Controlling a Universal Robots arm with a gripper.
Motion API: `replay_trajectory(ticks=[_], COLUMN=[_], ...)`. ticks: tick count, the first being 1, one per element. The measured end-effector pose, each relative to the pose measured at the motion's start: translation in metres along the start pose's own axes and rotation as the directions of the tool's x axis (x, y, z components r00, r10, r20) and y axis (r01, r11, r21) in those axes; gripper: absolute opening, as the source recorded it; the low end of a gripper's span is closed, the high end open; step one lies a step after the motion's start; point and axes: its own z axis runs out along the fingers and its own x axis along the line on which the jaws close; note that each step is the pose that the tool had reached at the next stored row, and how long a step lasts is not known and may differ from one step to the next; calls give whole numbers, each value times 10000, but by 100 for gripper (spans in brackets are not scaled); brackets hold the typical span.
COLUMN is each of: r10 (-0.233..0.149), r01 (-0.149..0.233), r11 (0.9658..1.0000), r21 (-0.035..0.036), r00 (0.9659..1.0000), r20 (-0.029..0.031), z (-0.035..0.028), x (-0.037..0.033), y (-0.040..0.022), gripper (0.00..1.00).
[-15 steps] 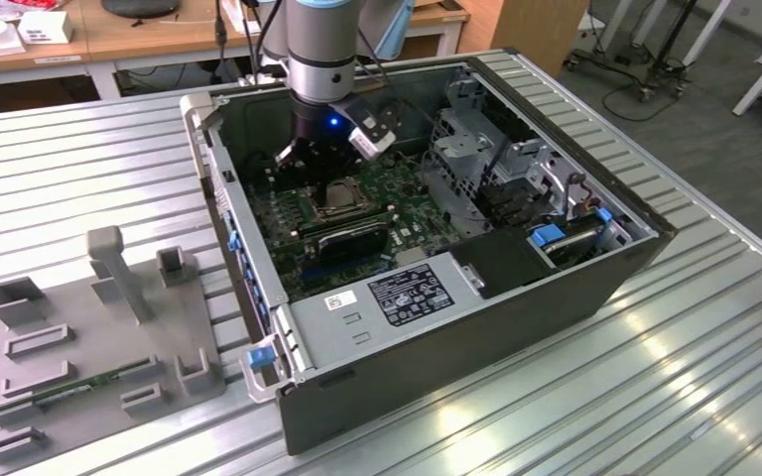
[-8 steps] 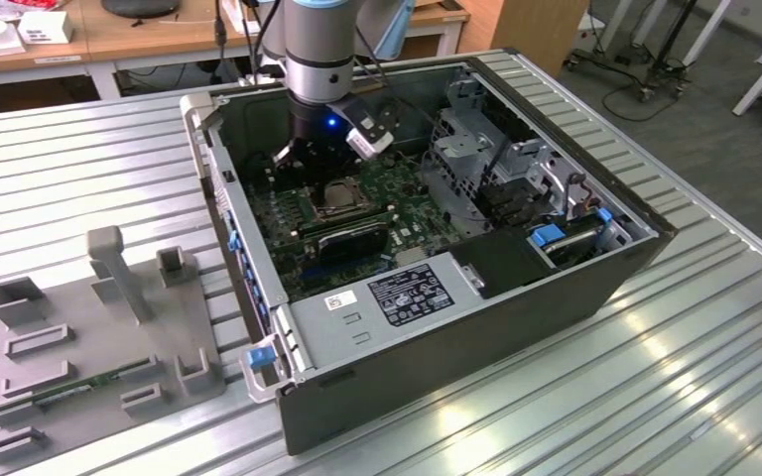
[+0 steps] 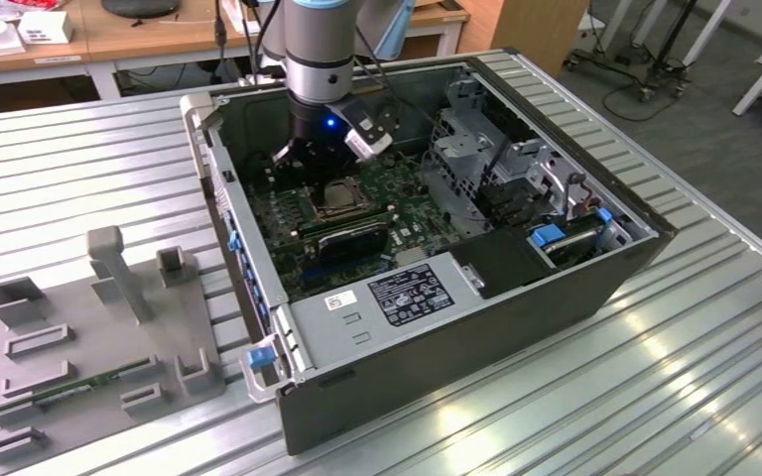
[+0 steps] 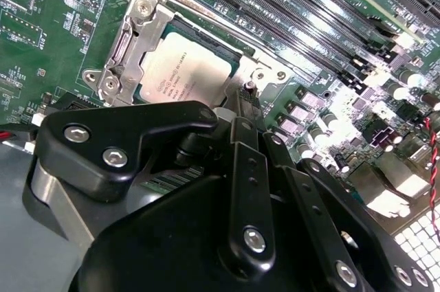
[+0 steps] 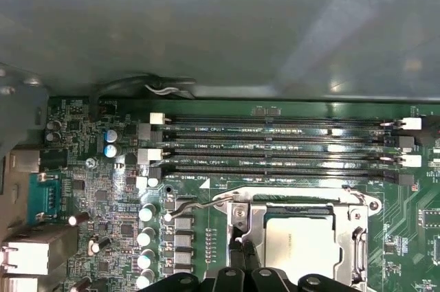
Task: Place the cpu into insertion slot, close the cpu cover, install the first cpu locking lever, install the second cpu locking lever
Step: 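Close the cpu cover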
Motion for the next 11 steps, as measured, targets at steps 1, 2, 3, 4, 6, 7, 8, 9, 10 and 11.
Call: replay_trajectory(ticks=[1, 2, 3, 4, 6, 7, 8, 9, 10, 11], r10=[1, 1, 0, 0, 0, 1, 1, 0, 0, 0], r01=[-1, -1, 0, 0, 0, -1, -1, 0, 0, 0], r11=[10000, 10000, 10000, 10000, 10000, 10000, 10000, 10000, 10000, 10000], r21=[0, -1, -2, -1, 0, 0, -1, -2, -1, -1], r00=[10000, 10000, 10000, 10000, 10000, 10000, 10000, 10000, 10000, 10000], r20=[1, 1, 1, 1, 0, 0, 0, 1, 0, 0], z=[0, 0, 1, 0, 0, 0, 3, 9, 16, 21], x=[0, -2, -5, -8, -11, -11, -12, -12, -12, -12], y=[0, 0, 0, 0, 0, 0, 0, 1, 0, 0], gripper=[11, 11, 11, 11, 11, 11, 11, 11, 11, 11])
